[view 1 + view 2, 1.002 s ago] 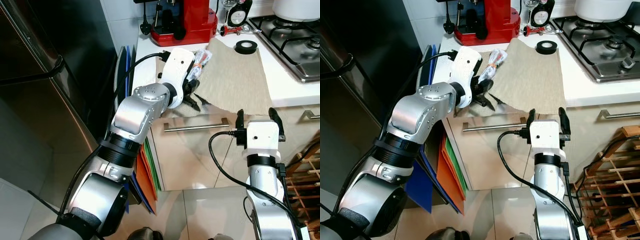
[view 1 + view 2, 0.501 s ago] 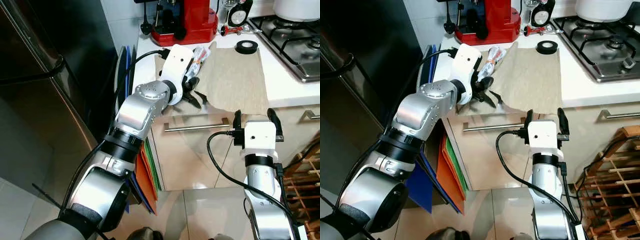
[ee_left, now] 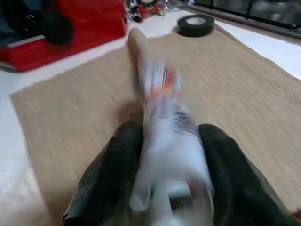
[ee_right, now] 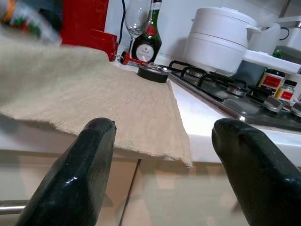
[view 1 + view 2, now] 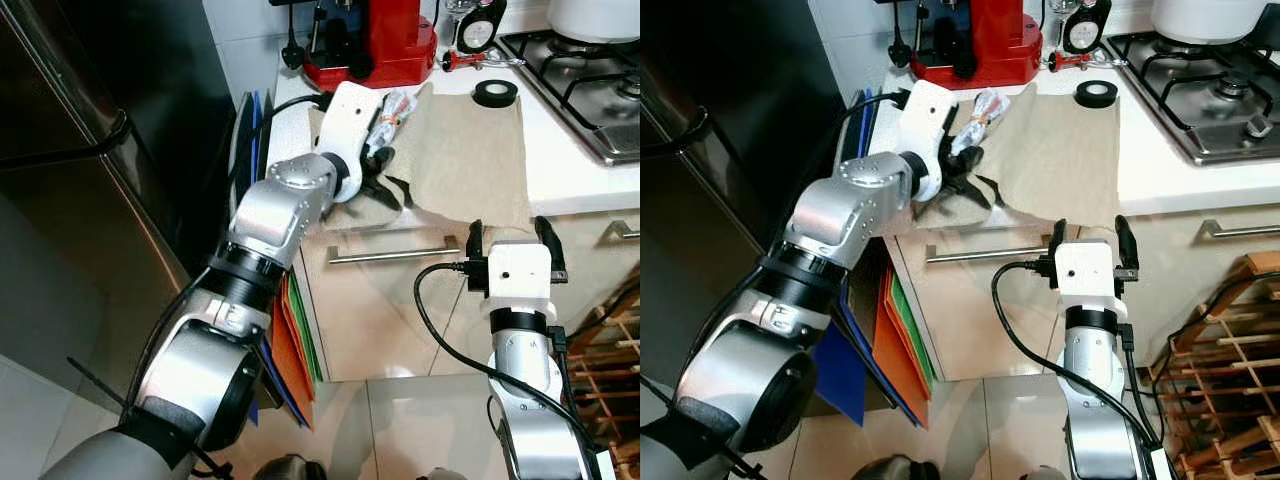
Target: Restocking fridge
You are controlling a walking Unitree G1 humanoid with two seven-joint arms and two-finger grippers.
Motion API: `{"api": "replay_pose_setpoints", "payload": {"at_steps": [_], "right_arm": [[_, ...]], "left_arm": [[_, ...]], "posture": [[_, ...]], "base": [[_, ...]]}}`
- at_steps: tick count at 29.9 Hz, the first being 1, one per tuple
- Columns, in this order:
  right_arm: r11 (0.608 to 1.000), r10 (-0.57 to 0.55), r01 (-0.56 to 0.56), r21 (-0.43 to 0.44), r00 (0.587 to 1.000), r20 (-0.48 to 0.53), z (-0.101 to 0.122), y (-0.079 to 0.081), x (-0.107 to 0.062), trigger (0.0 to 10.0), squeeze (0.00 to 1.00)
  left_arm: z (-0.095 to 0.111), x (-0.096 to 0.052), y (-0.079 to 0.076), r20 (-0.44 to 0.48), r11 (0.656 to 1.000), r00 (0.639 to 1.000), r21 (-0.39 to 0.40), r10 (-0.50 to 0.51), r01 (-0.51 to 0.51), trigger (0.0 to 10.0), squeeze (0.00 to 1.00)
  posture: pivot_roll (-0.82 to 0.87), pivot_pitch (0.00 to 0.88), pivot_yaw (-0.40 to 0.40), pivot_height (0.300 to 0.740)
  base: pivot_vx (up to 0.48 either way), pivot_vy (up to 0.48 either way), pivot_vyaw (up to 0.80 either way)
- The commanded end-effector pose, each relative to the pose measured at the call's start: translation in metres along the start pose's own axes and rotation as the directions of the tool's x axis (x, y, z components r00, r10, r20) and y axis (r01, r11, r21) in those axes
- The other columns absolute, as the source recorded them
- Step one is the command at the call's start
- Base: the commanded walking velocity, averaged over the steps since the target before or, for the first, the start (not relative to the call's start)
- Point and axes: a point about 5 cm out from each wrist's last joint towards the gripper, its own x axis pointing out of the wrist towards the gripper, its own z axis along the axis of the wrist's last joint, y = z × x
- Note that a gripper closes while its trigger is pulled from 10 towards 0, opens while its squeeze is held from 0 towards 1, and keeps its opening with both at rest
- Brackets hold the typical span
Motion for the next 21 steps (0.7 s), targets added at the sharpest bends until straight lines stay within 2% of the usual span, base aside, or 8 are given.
{"api": "replay_pose_setpoints", "payload": {"at_steps": [1,2,11,16,17,21], "right_arm": [[1.0,0.023,-0.023,0.003,1.0,-0.01,-0.001,0.005,-0.001,10.0,0.0],[1.0,0.023,-0.023,0.003,1.0,-0.011,-0.001,0.005,-0.001,10.0,0.0],[1.0,0.026,-0.026,0.0,1.0,-0.014,-0.002,0.005,-0.001,10.0,0.0],[1.0,0.029,-0.029,-0.002,0.999,-0.016,-0.002,0.005,-0.001,10.0,0.0],[1.0,0.029,-0.029,-0.002,0.999,-0.016,-0.002,0.005,-0.001,10.0,0.0],[1.0,0.028,-0.028,0.001,0.999,-0.016,-0.001,0.005,-0.001,10.0,0.0]], "left_arm": [[0.007,-0.001,0.007,0.02,0.999,0.999,0.017,0.028,-0.029,10.0,1.0],[0.008,0.0,0.007,0.024,0.999,0.999,0.022,0.032,-0.033,10.0,0.0],[0.004,0.003,0.009,0.01,0.999,0.999,0.011,0.03,-0.03,10.0,0.0],[-0.007,0.003,0.015,-0.051,0.995,0.996,0.077,0.071,-0.067,10.0,0.0],[-0.012,0.004,0.02,-0.07,0.989,0.993,0.119,0.094,-0.085,10.0,0.0],[-0.027,0.006,0.029,-0.137,0.988,0.984,0.127,0.11,-0.093,10.0,0.0]], "posture": [[-0.04,0.019,0.133,0.74],[-0.04,0.019,0.132,0.74],[-0.04,0.021,0.131,0.74],[-0.04,0.021,0.131,0.74],[-0.04,0.025,0.131,0.74],[-0.04,0.031,0.137,0.74]], "base": [[0.0,0.0,0.0],[0.0,0.0,0.0],[0.0,0.0,0.0],[0.0,0.0,0.0],[0.0,0.0,0.0],[0.0,0.0,0.0]]}}
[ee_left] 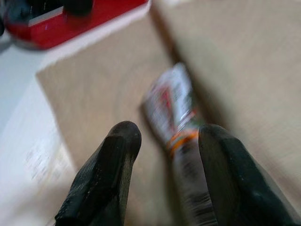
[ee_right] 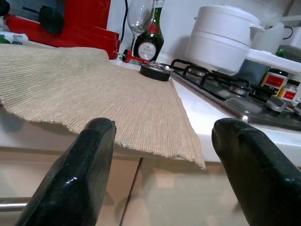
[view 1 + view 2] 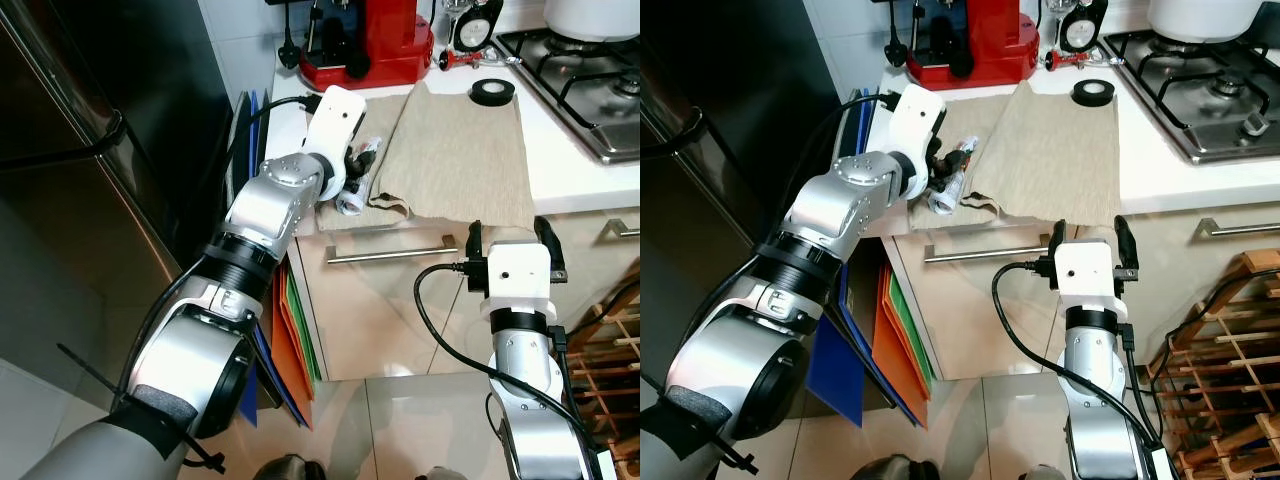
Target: Restocking fridge
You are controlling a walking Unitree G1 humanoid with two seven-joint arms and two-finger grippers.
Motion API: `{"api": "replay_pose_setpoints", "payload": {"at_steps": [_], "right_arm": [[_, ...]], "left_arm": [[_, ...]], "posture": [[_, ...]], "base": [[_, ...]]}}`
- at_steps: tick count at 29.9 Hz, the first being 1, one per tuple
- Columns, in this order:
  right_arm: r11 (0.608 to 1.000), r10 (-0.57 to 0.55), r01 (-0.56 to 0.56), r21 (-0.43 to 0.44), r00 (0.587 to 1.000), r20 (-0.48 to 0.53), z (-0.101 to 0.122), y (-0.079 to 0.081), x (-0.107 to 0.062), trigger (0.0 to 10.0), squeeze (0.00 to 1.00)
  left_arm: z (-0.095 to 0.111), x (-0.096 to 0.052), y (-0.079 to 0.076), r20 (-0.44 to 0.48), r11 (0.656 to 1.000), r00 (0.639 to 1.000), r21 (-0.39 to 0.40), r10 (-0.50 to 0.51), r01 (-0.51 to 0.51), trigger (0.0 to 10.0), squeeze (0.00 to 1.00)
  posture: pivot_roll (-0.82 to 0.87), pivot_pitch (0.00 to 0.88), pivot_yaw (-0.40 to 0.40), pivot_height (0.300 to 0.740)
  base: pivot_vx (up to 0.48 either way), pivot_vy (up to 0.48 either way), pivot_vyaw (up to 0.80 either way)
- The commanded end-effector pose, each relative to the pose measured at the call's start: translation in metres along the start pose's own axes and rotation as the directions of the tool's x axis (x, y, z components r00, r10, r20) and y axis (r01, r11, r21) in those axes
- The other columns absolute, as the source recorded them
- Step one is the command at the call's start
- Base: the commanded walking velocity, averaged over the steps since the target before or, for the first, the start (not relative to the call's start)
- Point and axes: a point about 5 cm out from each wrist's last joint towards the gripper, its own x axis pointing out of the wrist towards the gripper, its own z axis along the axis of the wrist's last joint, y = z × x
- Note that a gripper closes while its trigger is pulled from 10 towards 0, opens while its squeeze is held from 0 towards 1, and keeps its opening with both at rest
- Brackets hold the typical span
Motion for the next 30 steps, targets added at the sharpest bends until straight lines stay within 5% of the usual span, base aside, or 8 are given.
{"api": "replay_pose_setpoints", "payload": {"at_steps": [1,10,11,19,20,21,30], "right_arm": [[1.0,0.018,-0.018,0.004,1.0,-0.012,-0.001,0.005,-0.001,10.0,0.0],[1.0,0.015,-0.015,0.004,1.0,-0.012,0.0,0.005,-0.003,10.0,0.0],[1.0,0.015,-0.015,0.002,1.0,-0.012,0.0,0.005,-0.003,10.0,0.0],[1.0,0.018,-0.018,0.002,1.0,-0.013,-0.001,0.006,-0.004,10.0,0.0],[1.0,0.019,-0.019,0.002,1.0,-0.013,-0.001,0.006,-0.004,10.0,0.0],[1.0,0.019,-0.019,0.003,1.0,-0.012,-0.001,0.006,-0.004,10.0,0.0],[1.0,0.02,-0.02,0.0,1.0,-0.008,-0.001,0.007,-0.003,10.0,0.0]], "left_arm": [[-0.002,0.0,0.008,-0.016,1.0,1.0,0.014,0.022,-0.022,10.0,0.0],[0.014,0.003,0.001,0.041,0.998,0.999,-0.06,-0.032,0.034,10.0,0.0],[0.016,0.004,0.001,0.048,0.998,0.998,-0.052,-0.032,0.034,10.0,1.0],[0.021,0.003,-0.002,0.065,0.999,0.997,-0.023,-0.046,0.048,10.0,1.0],[0.021,0.004,-0.003,0.06,0.998,0.997,-0.029,-0.051,0.053,10.0,0.25],[0.021,0.004,-0.004,0.053,0.998,0.997,-0.034,-0.052,0.054,10.0,0.0],[0.009,0.008,-0.011,0.0,0.993,0.997,-0.084,-0.081,0.081,10.0,0.0]], "posture": [[-0.04,0.031,0.137,0.74],[-0.05,0.034,0.139,0.74],[-0.05,0.033,0.138,0.74],[-0.05,0.022,0.14,0.74],[-0.05,0.018,0.14,0.74],[-0.05,0.018,0.14,0.74],[-0.06,0.005,0.144,0.74]], "base": [[0.0,0.0,0.0],[0.0,0.0,0.0],[0.0,0.0,0.0],[0.0,0.0,0.0],[0.0,0.0,0.0],[0.0,0.0,0.0],[0.0,0.0,0.0]]}}
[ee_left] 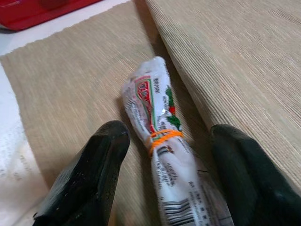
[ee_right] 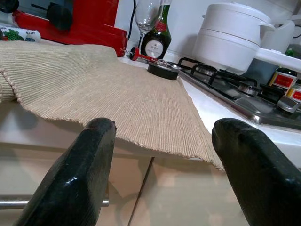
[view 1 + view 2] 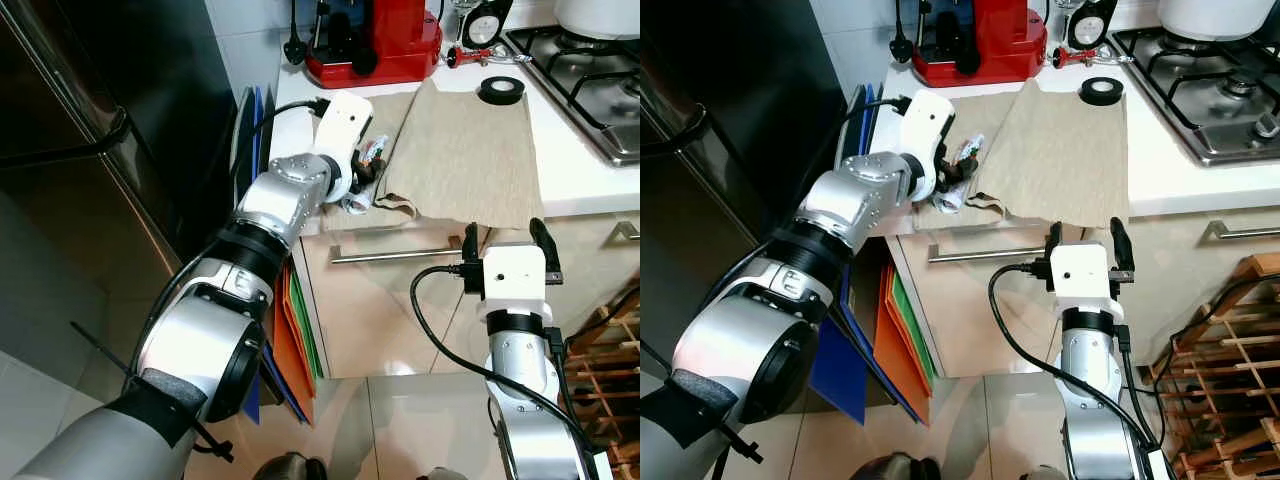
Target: Restocking fridge
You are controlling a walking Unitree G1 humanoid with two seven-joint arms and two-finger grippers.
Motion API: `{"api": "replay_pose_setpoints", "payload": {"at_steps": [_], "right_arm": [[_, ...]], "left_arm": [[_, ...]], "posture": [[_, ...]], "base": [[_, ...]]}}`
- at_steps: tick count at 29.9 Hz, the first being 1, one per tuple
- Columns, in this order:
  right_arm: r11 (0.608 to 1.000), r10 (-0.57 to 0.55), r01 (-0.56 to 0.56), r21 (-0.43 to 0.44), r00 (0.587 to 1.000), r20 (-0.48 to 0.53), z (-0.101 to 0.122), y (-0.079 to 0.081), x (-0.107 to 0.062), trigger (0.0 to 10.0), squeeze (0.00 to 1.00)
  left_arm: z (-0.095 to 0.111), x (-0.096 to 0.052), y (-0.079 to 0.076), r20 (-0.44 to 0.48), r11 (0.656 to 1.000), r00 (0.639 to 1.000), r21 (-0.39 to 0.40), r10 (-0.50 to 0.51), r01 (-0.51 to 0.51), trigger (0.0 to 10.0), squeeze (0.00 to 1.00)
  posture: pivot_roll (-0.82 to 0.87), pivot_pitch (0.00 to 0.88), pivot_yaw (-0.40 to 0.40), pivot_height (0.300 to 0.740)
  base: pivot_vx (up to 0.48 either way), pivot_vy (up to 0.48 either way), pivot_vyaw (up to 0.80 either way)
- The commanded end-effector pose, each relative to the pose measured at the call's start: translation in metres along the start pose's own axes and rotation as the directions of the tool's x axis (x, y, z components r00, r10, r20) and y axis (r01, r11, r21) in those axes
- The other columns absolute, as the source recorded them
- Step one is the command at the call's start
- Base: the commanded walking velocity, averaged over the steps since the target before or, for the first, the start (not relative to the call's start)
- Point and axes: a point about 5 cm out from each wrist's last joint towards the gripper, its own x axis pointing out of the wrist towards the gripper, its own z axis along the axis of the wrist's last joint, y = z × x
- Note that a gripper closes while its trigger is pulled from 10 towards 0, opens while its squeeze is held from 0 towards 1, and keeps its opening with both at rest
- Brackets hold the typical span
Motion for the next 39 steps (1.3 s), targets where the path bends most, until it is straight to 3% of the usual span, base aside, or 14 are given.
{"api": "replay_pose_setpoints", "payload": {"at_steps": [1,8,15,20,21,22,23,25,32,39], "right_arm": [[1.0,0.012,-0.012,0.001,1.0,-0.006,-0.001,0.003,-0.001,10.0,0.0],[1.0,0.012,-0.012,-0.004,1.0,-0.007,-0.001,0.002,-0.002,10.0,0.0],[1.0,0.011,-0.011,-0.007,1.0,-0.01,-0.001,0.002,-0.003,10.0,0.0],[1.0,0.014,-0.014,-0.006,1.0,-0.014,-0.001,0.002,-0.003,10.0,0.0],[1.0,0.014,-0.014,-0.006,1.0,-0.014,-0.001,0.002,-0.003,10.0,0.0],[1.0,0.014,-0.014,-0.006,1.0,-0.014,-0.001,0.002,-0.003,10.0,0.0],[1.0,0.014,-0.014,-0.006,1.0,-0.014,-0.001,0.002,-0.003,10.0,0.0],[1.0,0.013,-0.014,-0.005,1.0,-0.014,-0.001,0.002,-0.003,10.0,0.0],[1.0,0.016,-0.016,-0.002,1.0,-0.02,-0.003,0.002,-0.002,10.0,0.0],[1.0,0.023,-0.023,0.001,1.0,-0.021,-0.003,0.004,-0.001,10.0,0.0]], "left_arm": [[0.001,-0.001,0.003,-0.01,1.0,1.0,-0.021,-0.003,0.002,10.0,0.0],[-0.01,0.003,-0.004,-0.067,0.999,0.997,-0.04,-0.037,0.034,10.0,0.0],[-0.025,0.003,0.0,-0.144,1.0,0.989,-0.022,-0.011,0.008,10.0,0.0],[-0.03,0.003,0.003,-0.175,0.996,0.984,-0.085,-0.005,-0.01,10.0,0.0],[-0.03,0.003,0.003,-0.178,0.995,0.984,-0.099,-0.007,-0.011,8.9,0.0],[-0.031,0.003,0.004,-0.178,0.994,0.984,-0.113,-0.008,-0.012,6.0,0.0],[-0.03,0.003,0.004,-0.166,0.993,0.986,-0.122,-0.018,-0.002,0.0,0.0],[-0.029,0.003,0.004,-0.158,0.992,0.987,-0.123,-0.025,0.005,0.0,0.0],[-0.021,-0.001,0.007,-0.076,0.999,0.997,-0.009,-0.033,0.033,0.0,0.0],[-0.015,-0.002,0.007,-0.009,0.998,0.999,-0.032,-0.051,0.051,0.0,0.0]], "posture": [[-0.06,0.005,0.143,0.74],[-0.07,0.01,0.142,0.74],[-0.07,0.016,0.142,0.74],[-0.06,0.022,0.14,0.74],[-0.06,0.022,0.14,0.74],[-0.06,0.023,0.14,0.74],[-0.06,0.024,0.139,0.74],[-0.06,0.024,0.139,0.74],[-0.05,0.028,0.134,0.74],[-0.05,0.026,0.128,0.74]], "base": [[0.0,0.0,0.0],[0.0,0.0,0.0],[0.0,0.0,0.0],[0.0,0.0,0.0],[0.0,0.0,0.0],[0.0,0.0,0.0],[0.0,0.0,0.0],[0.0,0.0,0.0],[0.0,0.0,0.0],[0.0,0.0,0.0]]}}
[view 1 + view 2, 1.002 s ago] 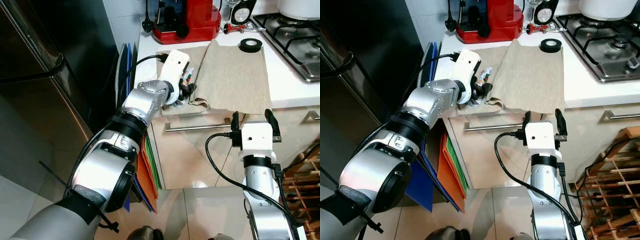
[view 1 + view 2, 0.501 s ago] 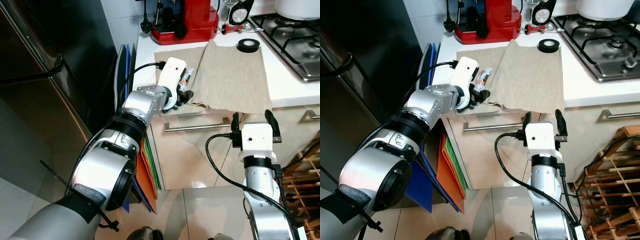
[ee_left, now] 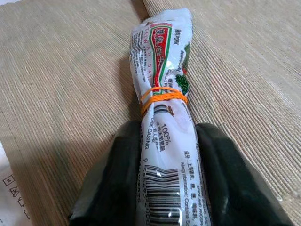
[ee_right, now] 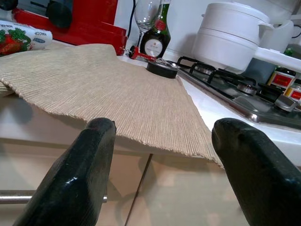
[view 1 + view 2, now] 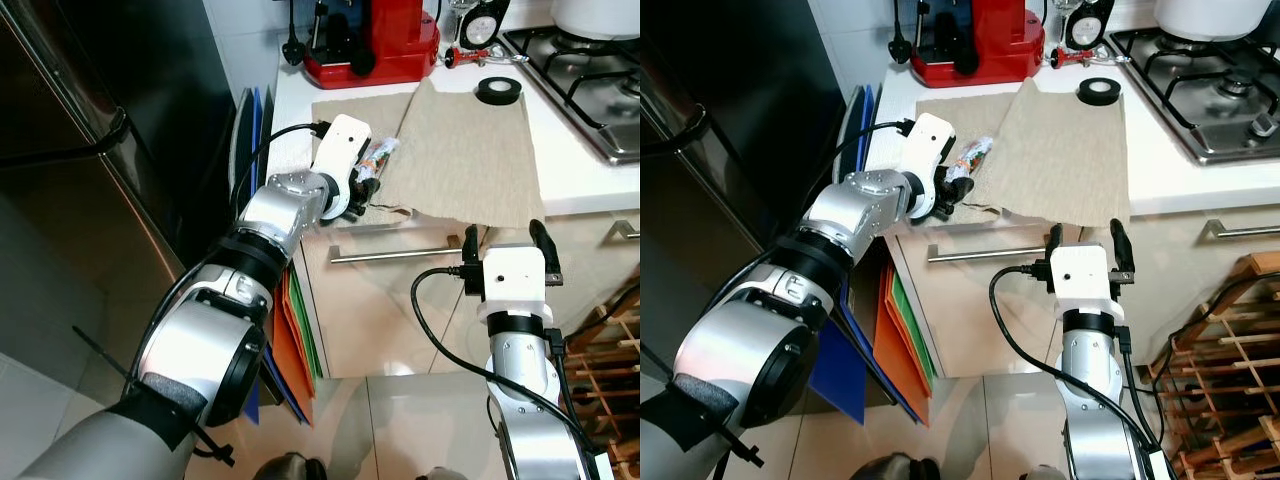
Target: Restocking fridge
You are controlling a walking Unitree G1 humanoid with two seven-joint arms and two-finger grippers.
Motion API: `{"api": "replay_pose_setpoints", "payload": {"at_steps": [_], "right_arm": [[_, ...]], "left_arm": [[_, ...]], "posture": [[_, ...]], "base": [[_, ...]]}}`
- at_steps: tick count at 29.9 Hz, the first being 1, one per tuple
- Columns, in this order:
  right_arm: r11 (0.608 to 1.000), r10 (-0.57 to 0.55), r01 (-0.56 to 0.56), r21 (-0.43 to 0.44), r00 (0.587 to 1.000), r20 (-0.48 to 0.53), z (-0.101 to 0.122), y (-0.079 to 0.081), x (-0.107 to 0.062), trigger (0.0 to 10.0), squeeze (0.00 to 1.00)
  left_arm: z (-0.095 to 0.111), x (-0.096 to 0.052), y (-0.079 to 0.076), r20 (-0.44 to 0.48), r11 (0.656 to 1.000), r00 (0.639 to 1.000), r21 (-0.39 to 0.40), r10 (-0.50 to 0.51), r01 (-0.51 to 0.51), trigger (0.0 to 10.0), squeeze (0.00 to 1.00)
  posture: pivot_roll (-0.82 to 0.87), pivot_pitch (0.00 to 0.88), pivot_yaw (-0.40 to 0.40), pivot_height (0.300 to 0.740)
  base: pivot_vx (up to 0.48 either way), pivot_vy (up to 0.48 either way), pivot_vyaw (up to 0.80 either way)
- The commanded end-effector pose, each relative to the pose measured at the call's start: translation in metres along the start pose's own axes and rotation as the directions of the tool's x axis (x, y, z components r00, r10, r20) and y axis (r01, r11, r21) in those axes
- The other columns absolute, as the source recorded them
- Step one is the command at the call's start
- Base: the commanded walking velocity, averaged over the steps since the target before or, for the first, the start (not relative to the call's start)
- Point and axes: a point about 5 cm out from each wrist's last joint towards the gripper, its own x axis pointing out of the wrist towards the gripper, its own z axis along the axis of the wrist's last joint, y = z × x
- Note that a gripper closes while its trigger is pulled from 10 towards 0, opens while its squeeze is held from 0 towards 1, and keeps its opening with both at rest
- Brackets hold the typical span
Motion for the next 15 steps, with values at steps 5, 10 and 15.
{"api": "replay_pose_setpoints", "payload": {"at_steps": [5,10,15], "right_arm": [[1.0,0.023,-0.023,0.012,1.0,-0.016,-0.001,0.005,0.0,10.0,0.0],[1.0,0.022,-0.021,0.016,1.0,-0.013,-0.001,0.004,-0.001,10.0,0.0],[0.997,0.057,-0.056,0.053,0.998,-0.015,-0.003,0.001,-0.012,10.0,0.0]], "left_arm": [[0.013,-0.01,0.009,0.092,1.0,0.996,-0.005,0.001,-0.001,0.0,0.0],[0.047,-0.039,0.012,0.328,0.999,0.945,-0.034,-0.015,0.027,0.0,0.0],[0.034,-0.08,0.029,0.409,0.998,0.911,0.029,0.047,-0.064,0.0,0.0]], "posture": [[-0.05,0.021,0.121,0.74],[-0.05,0.013,0.115,0.74],[-0.04,0.0,0.105,0.74]], "base": [[0.0,0.0,0.0],[0.0,0.0,0.0],[0.0,0.0,0.0]]}}
